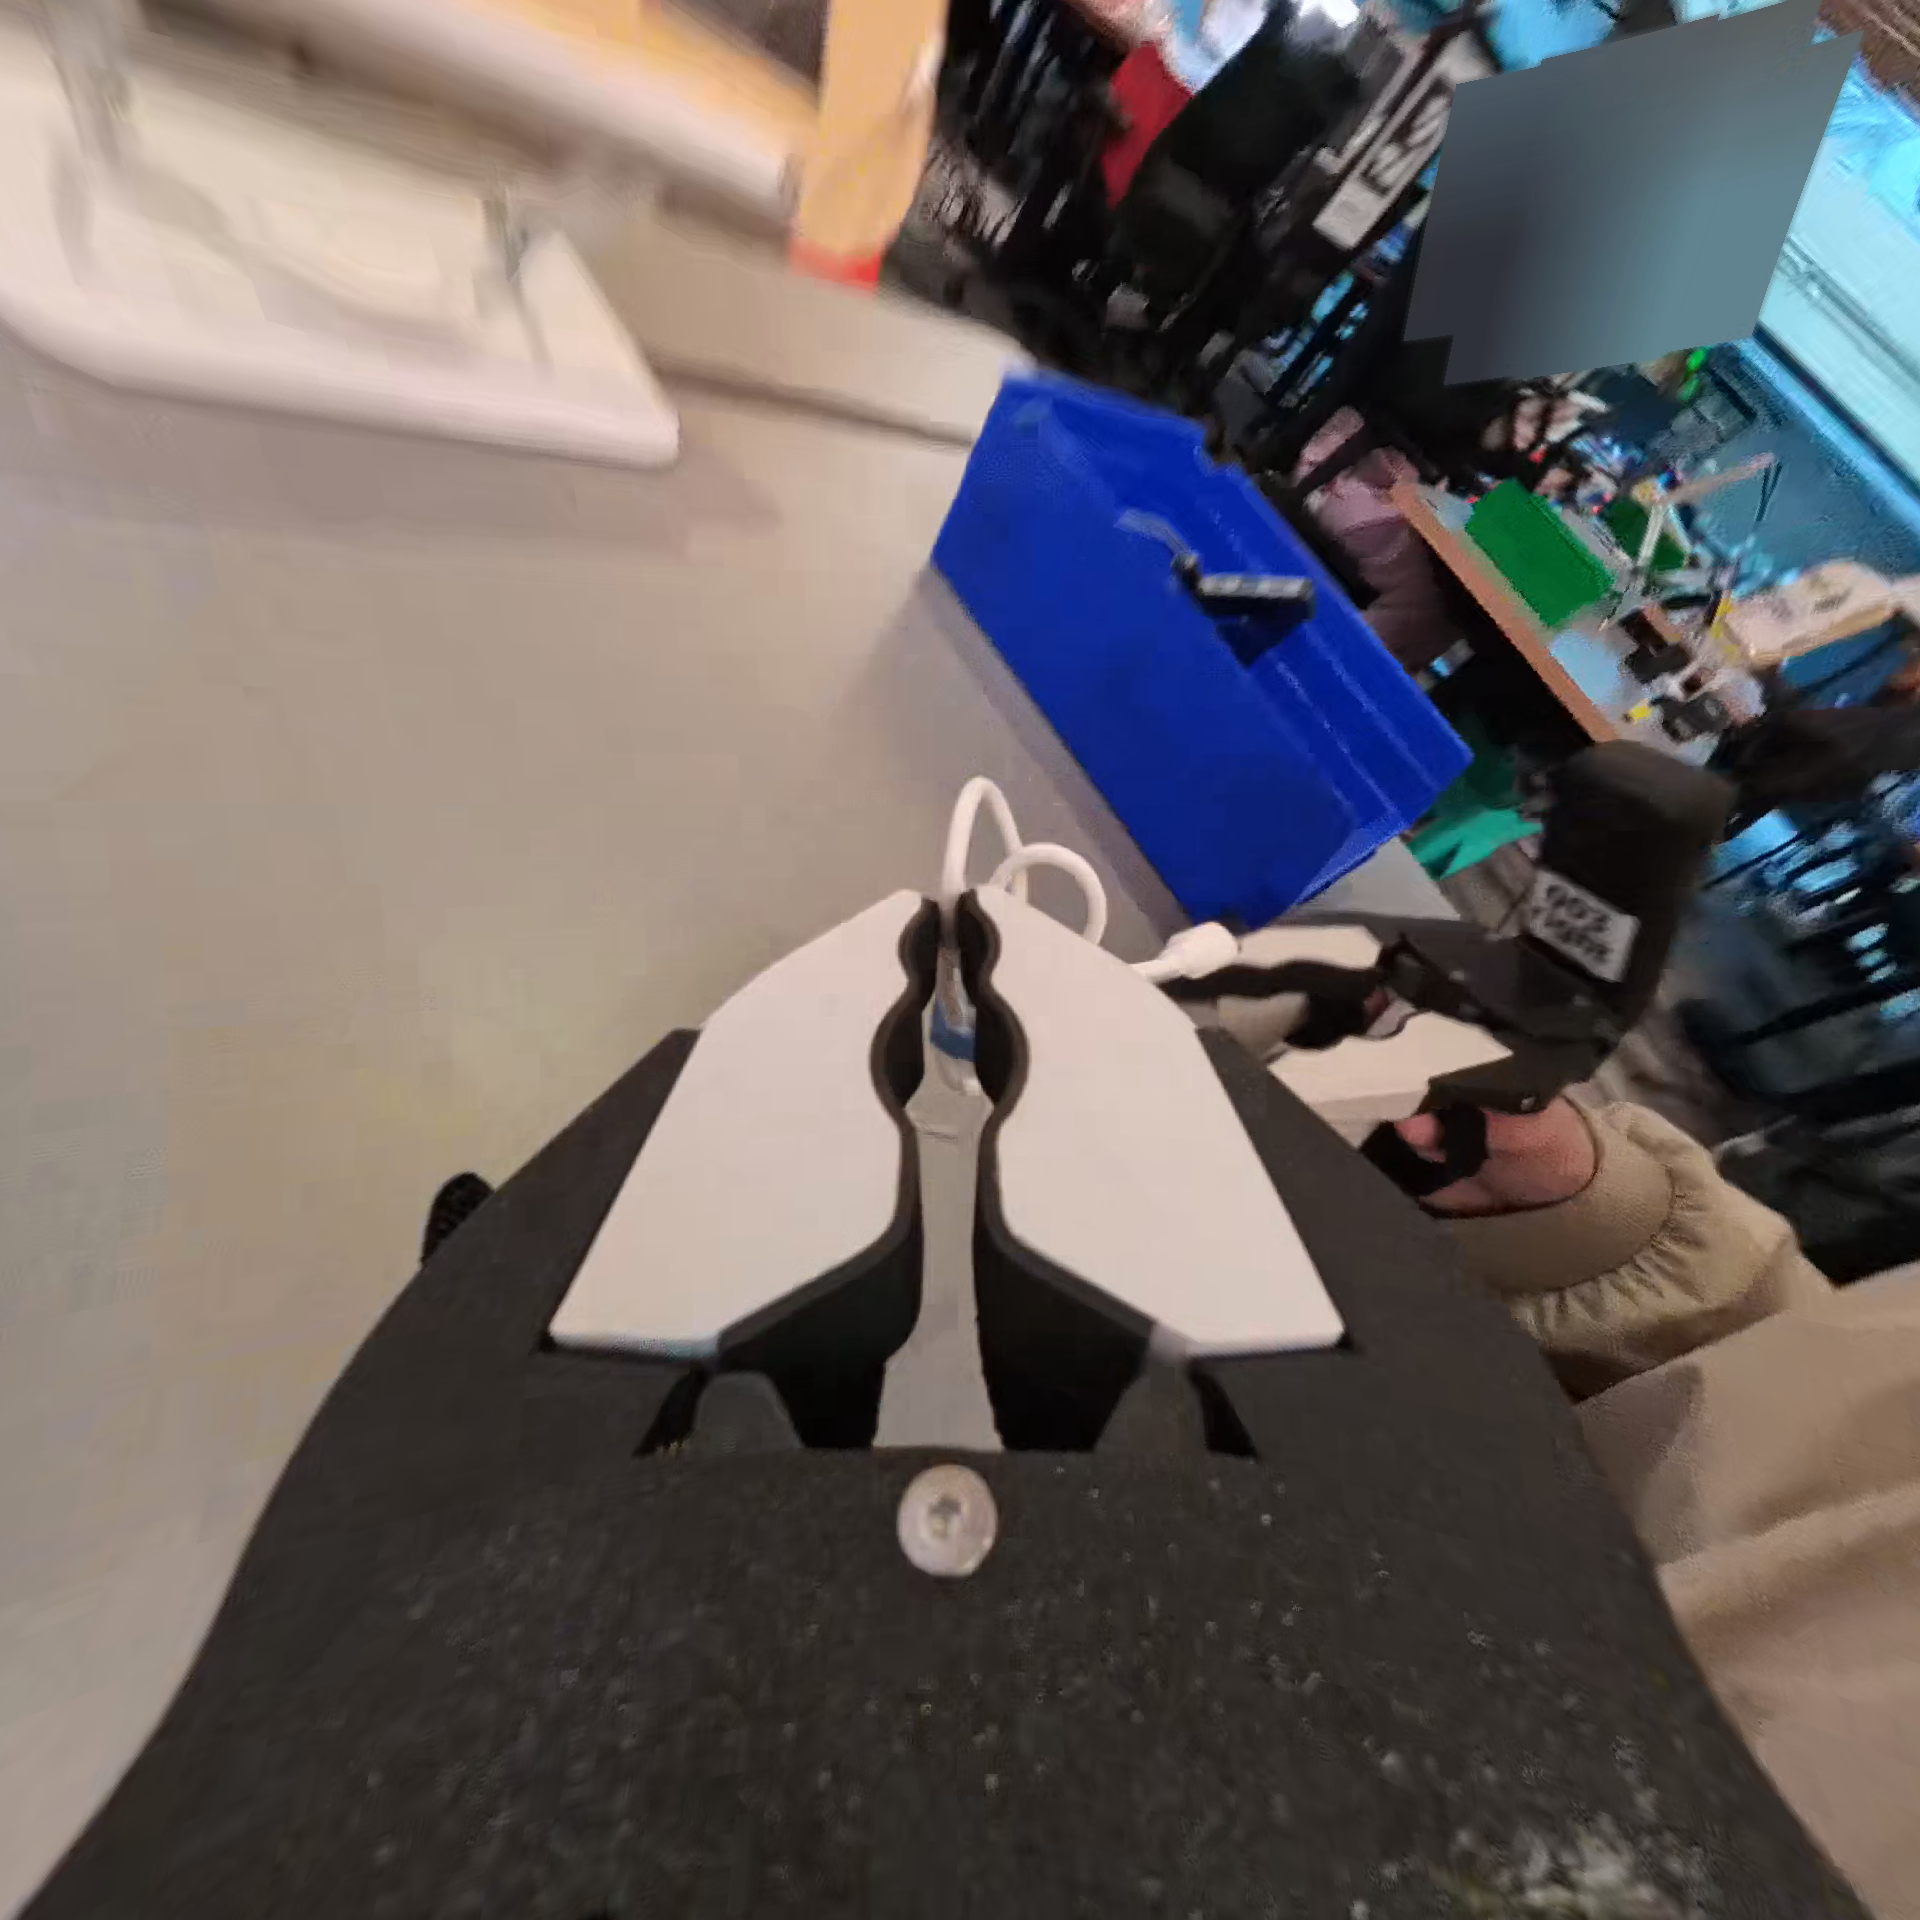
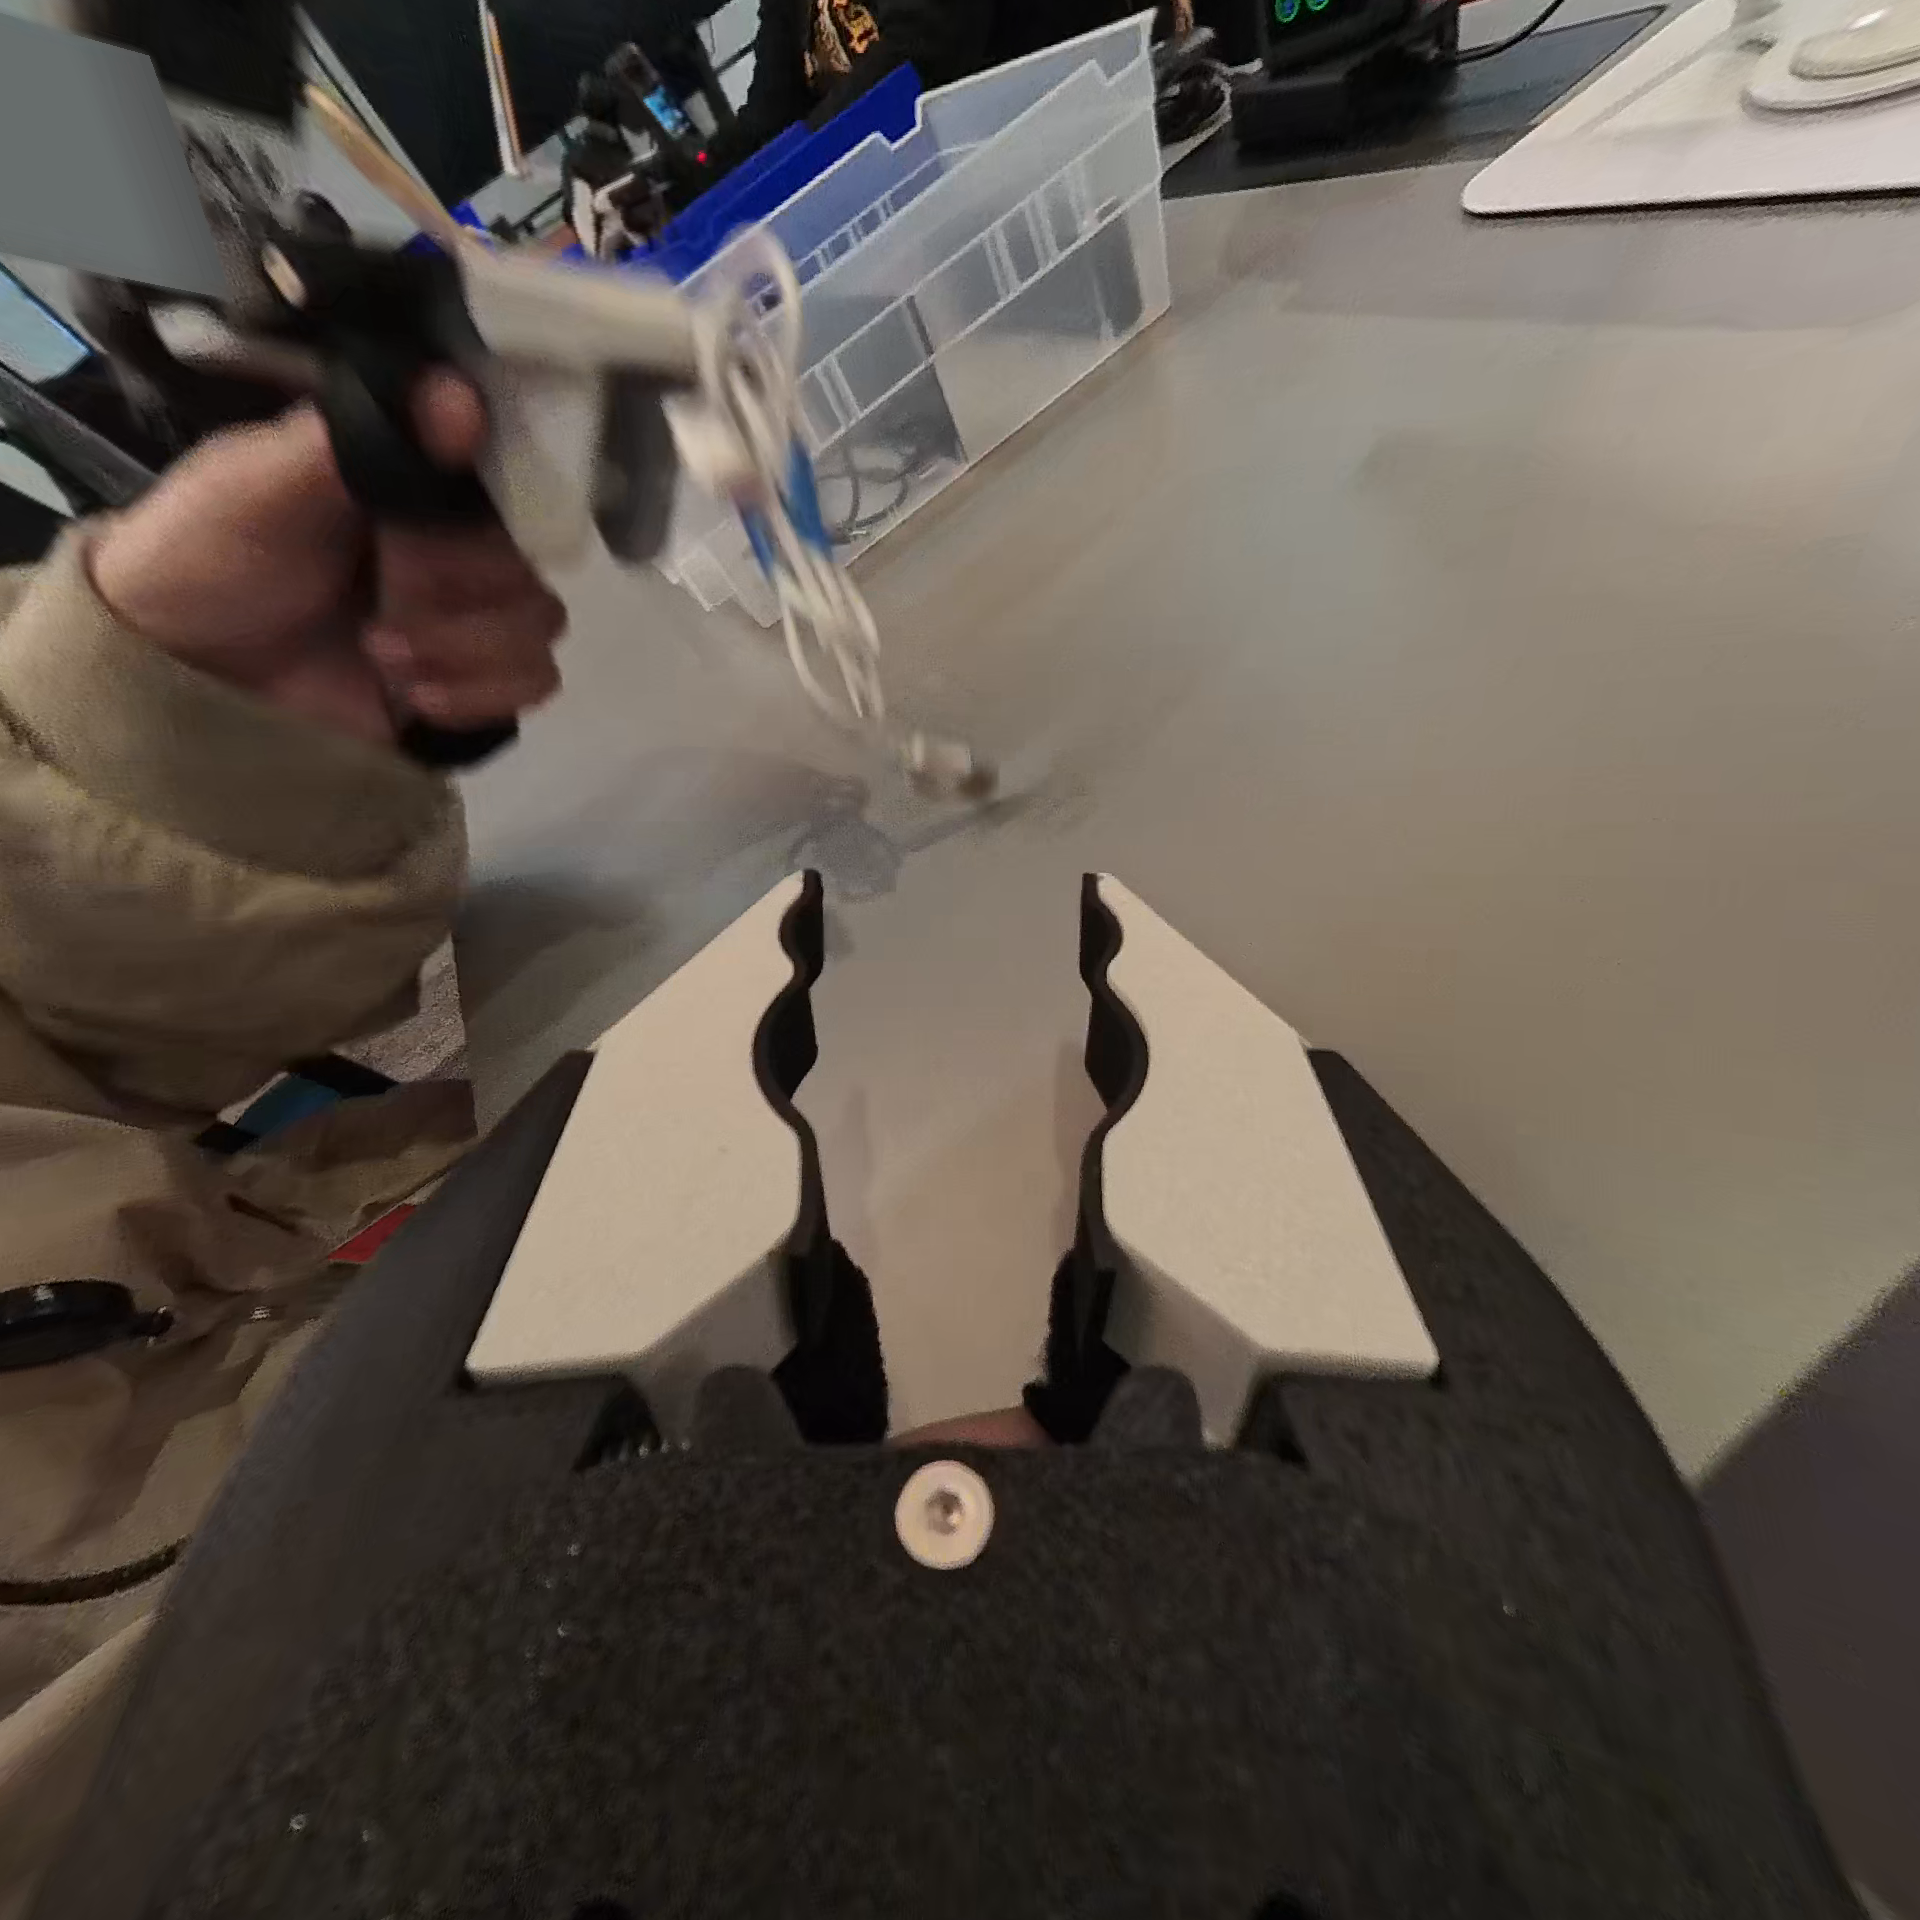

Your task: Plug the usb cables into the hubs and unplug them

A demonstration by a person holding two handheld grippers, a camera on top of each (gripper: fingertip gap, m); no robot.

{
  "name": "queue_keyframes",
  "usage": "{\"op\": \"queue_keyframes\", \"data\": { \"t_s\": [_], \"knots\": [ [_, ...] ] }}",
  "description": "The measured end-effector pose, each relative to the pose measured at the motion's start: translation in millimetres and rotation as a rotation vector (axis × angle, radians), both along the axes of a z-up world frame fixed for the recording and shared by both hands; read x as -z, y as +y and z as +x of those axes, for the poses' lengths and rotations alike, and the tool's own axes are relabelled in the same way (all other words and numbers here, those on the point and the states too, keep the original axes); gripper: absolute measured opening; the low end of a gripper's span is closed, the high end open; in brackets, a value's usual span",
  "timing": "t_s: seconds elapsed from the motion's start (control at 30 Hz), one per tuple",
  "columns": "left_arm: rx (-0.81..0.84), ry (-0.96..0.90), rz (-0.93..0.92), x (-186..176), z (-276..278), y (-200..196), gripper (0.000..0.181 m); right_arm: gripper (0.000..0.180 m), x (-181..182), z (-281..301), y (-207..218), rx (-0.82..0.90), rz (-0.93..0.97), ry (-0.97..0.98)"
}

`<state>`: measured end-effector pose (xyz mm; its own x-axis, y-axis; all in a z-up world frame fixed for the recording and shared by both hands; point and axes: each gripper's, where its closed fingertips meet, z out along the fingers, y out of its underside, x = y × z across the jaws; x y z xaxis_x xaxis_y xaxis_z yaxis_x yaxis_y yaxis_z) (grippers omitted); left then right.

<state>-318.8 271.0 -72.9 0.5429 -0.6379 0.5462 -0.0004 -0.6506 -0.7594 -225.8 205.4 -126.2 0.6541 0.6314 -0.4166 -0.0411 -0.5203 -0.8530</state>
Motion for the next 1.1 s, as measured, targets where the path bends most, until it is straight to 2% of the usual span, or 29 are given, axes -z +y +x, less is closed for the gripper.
{"op": "queue_keyframes", "data": {
  "t_s": [0.1, 0.2, 0.33, 0.37, 0.43, 0.57, 0.6, 0.63, 0.67, 0.77, 0.8, 0.87, 1.0, 1.07, 1.1],
  "knots": [
    [-0.038, -0.045, -0.162, 46, 11, -16, 0.004, 0.049, 2, 5, 1, 0.014, 0.005, -0.018],
    [-0.034, -0.081, -0.221, 57, 19, -28, 0.004, 0.050, 3, -6, -1, -0.018, 0.055, -0.078],
    [-0.030, -0.120, -0.221, 57, 27, -35, 0.004, 0.050, 24, -46, -16, -0.148, 0.028, -0.192],
    [-0.024, -0.129, -0.226, 57, 28, -37, 0.004, 0.046, 29, -49, -12, -0.117, 0.017, -0.226],
    [-0.016, -0.144, -0.233, 56, 30, -39, 0.004, 0.013, 30, -48, -2, -0.050, 0.020, -0.251],
    [0.051, -0.250, -0.253, 40, 29, -43, 0.006, 0.007, 18, -36, 6, -0.016, 0.019, -0.245],
    [0.063, -0.278, -0.253, 35, 26, -43, 0.009, 0.006, 10, -22, 13, 0.059, 0.076, -0.300],
    [0.063, -0.290, -0.242, 32, 19, -42, 0.020, 0.006, 3, -11, 16, 0.099, 0.168, -0.402],
    [0.051, -0.284, -0.212, 31, 9, -40, 0.023, 0.006, -2, -2, 17, 0.109, 0.259, -0.539],
    [-0.035, -0.168, -0.044, 34, -28, -28, 0.024, 0.006, 16, 3, 8, 0.008, 0.393, -0.939],
    [-0.058, -0.123, 0.016, 34, -41, -25, 0.026, 0.006, 22, 5, 6, -0.010, 0.434, -1.041],
    [-0.108, -0.035, 0.141, 28, -64, -18, 0.030, 0.006, 44, 0, -9, -0.150, 0.452, -1.166],
    [-0.238, 0.123, 0.311, 8, -113, -1, 0.048, 0.007, 49, -5, -15, -0.146, 0.453, -1.126],
    [-0.343, 0.247, 0.354, -8, -154, 16, 0.046, 0.011, 50, -8, -20, -0.169, 0.377, -1.006],
    [-0.398, 0.329, 0.361, -14, -178, 28, 0.044, 0.019, 48, -10, -24, -0.183, 0.343, -0.922]
  ]
}}
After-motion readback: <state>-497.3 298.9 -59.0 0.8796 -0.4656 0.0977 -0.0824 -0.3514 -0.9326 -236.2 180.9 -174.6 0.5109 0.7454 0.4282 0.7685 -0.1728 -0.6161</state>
